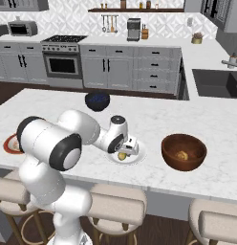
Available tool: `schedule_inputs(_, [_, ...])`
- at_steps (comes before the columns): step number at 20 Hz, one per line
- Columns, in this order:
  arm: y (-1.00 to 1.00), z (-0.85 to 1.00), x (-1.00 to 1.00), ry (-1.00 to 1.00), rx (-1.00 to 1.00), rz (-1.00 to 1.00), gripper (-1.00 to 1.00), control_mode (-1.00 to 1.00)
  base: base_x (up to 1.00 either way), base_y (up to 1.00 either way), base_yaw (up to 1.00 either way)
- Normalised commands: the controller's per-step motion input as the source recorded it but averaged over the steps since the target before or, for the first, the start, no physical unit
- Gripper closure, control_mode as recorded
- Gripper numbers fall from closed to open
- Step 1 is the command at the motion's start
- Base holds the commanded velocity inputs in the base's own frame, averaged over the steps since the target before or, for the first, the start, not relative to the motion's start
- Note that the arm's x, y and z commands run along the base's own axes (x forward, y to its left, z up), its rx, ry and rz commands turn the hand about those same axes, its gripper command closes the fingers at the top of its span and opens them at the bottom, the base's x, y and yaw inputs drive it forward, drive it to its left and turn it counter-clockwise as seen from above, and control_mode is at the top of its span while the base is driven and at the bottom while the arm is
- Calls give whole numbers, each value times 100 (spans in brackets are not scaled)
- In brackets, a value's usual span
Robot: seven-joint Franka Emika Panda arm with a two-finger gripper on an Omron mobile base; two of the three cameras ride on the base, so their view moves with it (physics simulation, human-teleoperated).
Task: Pick the chicken drumstick and cucumber from their plates and place them in the bowl. Then put the bowl in the fridge.
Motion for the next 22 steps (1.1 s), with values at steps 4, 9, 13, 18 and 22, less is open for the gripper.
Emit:
schedule_inputs(4, [0,-20,0,0,0,0,100,-100,0,0,0])
schedule_inputs(9, [-4,-4,-34,-4,0,0,100,-100,0,0,0])
schedule_inputs(13, [-1,63,-35,-6,0,-1,100,-100,0,0,0])
schedule_inputs(18, [0,96,-51,-19,0,0,100,-100,0,0,0])
schedule_inputs(22, [-11,92,-43,-15,-5,-1,100,-100,0,0,0])
